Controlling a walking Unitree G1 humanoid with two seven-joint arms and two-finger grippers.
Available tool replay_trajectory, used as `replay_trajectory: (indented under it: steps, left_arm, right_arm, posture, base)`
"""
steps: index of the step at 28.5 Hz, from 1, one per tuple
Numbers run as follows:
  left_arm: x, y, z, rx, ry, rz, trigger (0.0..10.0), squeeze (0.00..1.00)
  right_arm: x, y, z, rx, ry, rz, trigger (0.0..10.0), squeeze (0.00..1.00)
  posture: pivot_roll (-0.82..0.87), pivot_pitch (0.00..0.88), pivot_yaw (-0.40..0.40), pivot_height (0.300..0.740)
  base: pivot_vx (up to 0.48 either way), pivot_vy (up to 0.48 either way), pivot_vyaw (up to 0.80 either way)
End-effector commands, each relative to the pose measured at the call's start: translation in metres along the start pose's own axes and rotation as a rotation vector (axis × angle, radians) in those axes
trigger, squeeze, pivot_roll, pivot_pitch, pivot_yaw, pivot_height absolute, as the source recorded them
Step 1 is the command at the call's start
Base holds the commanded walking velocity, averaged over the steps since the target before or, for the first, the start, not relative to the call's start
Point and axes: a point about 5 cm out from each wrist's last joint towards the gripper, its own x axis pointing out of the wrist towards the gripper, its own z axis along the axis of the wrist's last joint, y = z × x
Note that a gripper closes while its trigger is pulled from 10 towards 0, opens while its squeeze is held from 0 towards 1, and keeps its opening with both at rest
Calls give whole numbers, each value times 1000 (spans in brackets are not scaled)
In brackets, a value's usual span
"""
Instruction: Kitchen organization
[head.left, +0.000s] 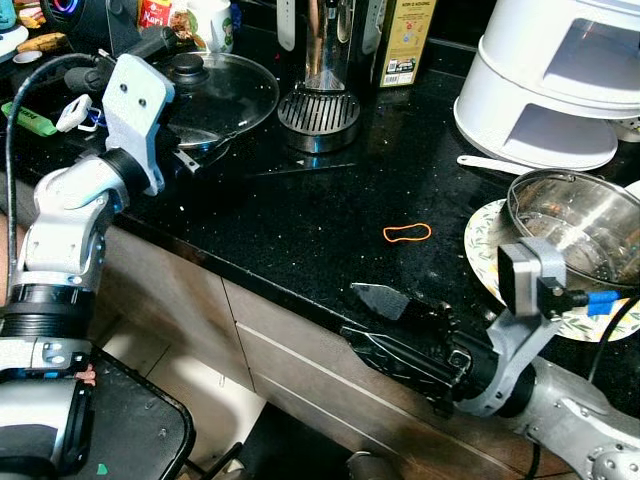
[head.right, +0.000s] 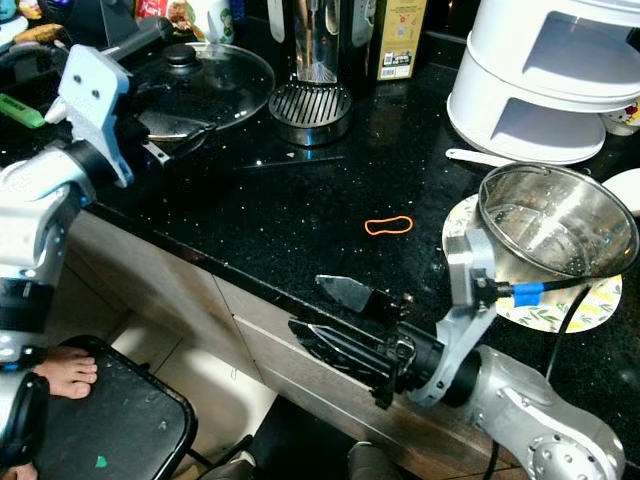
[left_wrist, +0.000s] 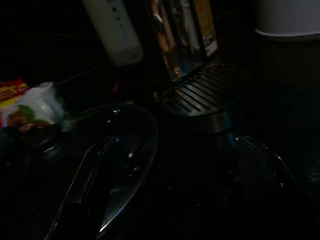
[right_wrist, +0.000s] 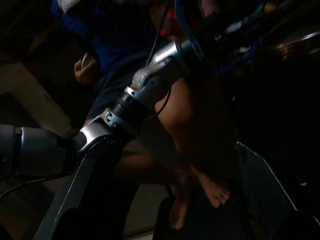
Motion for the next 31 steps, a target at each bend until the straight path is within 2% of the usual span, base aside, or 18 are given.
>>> replay_trajectory:
  steps: [1,4,7,18,22,25,31]
  left_arm:
    - [11,-7,5,-6,-29,-52,10000,0]
    - [17,-12,5,-17,-36,-69,10000,0]
    - [19,-14,7,-27,-43,-67,10000,0]
    - [9,-11,0,-66,0,-33,10000,0]
    - [2,-8,-9,-101,36,-28,10000,0]
    - [-7,-16,-29,-180,98,-148,10000,0]
    - [-13,-23,-50,-245,178,-236,10000,0]
  right_arm:
    - [0,3,2,-8,-16,-3,10000,0]
    - [0,3,3,-18,-15,-9,10000,0]
    - [0,4,5,-25,-17,-14,10000,0]
    - [-2,1,7,-38,-4,-24,10000,0]
    - [-2,1,7,-40,-1,-26,10000,0]
    - [-2,0,8,-48,11,-29,10000,0]
    - [-3,0,10,-61,19,-35,10000,0]
  posture:
    - [-73,134,18,740]
    - [-79,134,22,740]
    - [-81,136,21,740]
    - [-72,140,17,740]
    - [-70,140,13,740]
    - [-73,140,10,740]
    - [-83,143,13,740]
  base:
    - [0,0,-800]
    - [0,0,-800]
    - [0,0,0]
    - [0,0,0]
    - [0,0,0]
    - [0,0,0]
    - [0,0,0]
